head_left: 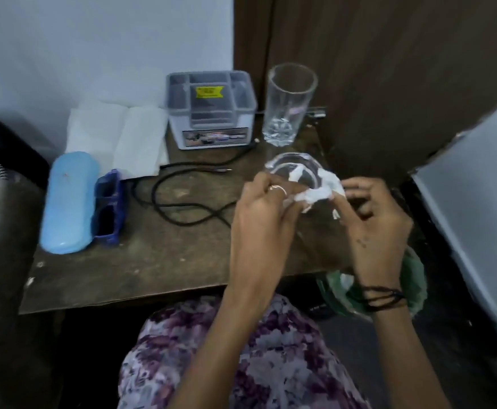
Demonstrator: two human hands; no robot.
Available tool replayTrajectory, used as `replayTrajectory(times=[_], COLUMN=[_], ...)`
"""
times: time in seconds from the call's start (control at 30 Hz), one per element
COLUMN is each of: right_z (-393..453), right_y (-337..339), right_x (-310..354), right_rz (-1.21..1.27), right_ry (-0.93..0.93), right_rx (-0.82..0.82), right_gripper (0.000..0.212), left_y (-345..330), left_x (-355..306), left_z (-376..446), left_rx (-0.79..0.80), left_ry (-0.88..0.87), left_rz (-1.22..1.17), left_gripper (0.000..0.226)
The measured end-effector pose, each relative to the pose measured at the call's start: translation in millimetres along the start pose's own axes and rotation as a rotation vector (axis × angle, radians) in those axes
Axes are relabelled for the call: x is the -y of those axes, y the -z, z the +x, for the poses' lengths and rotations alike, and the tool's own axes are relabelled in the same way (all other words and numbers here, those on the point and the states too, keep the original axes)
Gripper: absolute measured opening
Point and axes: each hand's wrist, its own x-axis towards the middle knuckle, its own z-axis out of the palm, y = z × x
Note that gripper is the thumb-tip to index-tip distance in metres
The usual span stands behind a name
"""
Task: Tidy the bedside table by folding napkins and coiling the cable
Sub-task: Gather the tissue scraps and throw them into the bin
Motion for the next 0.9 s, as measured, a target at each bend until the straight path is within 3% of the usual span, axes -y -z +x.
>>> replayTrajectory(times=[0.13, 0.23, 0.33, 0.47, 0.63, 0.73, 0.83, 0.9], right_z=[-10.1, -23.9, -36.8, -48.3, -53.5, -56.0, -60.3, -62.1], right_y=[54.6, 76.4, 83.9, 86.2, 78.5, 63.7, 53.1, 52.0], right_x=[-63.5, -112.4, -155.2, -203.4, -251.3, -277.7, -293.3, -296.1], right_rz=[-0.008, -0.104, -0.183, -0.234, -0.275, -0.366, -0.379, -0.41], right_ry=[-0.182, -0.295, -0.393, -0.529, -0.594, -0.661, -0.75, -0.776], right_rx=[-0.141, -0.163, -0.143, -0.107, -0.07, 0.093, 0.284, 0.294], right_gripper=[0.008, 0.007, 0.006, 0.007, 0.008, 0.012, 0.024, 0.023], left_y=[-70.4, -125.9, -172.4, -224.3, -284.3, -308.9, -318.2, -319.5], left_x=[-29.0, -38.2, -38.6, -37.3, -4.4, 25.6, 47.8, 56.5], left_z=[-23.4, -37.1, -42.3, -44.4, -50.8, -56.4, -64.3, -68.0], left_rx=[0.203, 0.409, 0.442, 0.495, 0.683, 0.859, 1.025, 1.015], left_ry=[-0.021, 0.033, -0.111, -0.235, 0.012, 0.185, 0.238, 0.285], left_rz=[-0.029, 0.11, 0.435, 0.518, 0.428, 0.328, 0.294, 0.304], left_gripper=[0.016, 0.019, 0.019, 0.02, 0.022, 0.041, 0.065, 0.059])
